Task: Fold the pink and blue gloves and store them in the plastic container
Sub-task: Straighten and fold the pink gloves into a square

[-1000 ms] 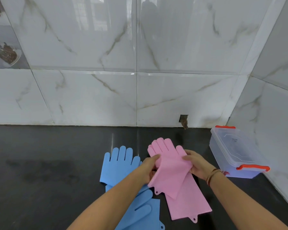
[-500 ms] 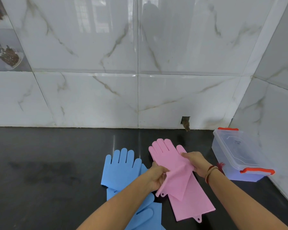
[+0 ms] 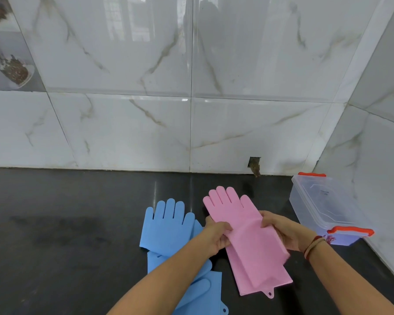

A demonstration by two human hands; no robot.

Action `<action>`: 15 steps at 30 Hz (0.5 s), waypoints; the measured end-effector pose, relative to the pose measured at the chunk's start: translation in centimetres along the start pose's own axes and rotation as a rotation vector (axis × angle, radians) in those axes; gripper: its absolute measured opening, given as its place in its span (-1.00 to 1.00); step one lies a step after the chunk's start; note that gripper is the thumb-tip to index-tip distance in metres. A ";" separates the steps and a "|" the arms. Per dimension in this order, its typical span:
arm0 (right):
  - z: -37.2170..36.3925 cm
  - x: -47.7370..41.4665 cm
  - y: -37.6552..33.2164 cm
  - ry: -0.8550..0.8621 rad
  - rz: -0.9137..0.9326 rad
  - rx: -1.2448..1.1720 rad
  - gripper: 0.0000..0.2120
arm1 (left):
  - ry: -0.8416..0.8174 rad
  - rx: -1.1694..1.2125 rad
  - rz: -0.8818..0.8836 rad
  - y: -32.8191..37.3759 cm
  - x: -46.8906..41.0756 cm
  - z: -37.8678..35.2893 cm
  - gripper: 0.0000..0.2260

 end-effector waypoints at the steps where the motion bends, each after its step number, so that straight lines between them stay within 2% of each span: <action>1: 0.2 0.2 0.2 -0.007 -0.031 0.052 -0.53 | 0.006 -0.035 0.002 0.1 0.1 0.0 -0.45; 6: 1.4 0.7 2.0 0.082 -0.154 0.435 -0.57 | 0.022 -0.265 -0.032 0.9 -0.1 0.2 -0.44; 9: 1.4 0.8 1.5 0.167 -0.143 0.458 -0.71 | 0.029 -0.371 -0.077 1.3 -0.8 0.4 -0.47; 12: 1.8 0.3 0.4 0.322 -0.086 0.483 -0.71 | 0.007 -0.424 -0.074 1.3 -1.0 0.6 -0.49; 15: 1.8 -0.7 0.0 0.405 -0.020 0.469 -0.75 | 0.002 -0.470 -0.073 1.4 -1.3 0.7 -0.51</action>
Point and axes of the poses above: each hand's wrist, its own x-axis away from the middle knuckle, its own z-axis out of the back of the hand, y = z × x, the point moved 10 cm from there along -x, towards the middle knuckle, and after that the axes turned 5 degrees about y, right-handed, at the moved point
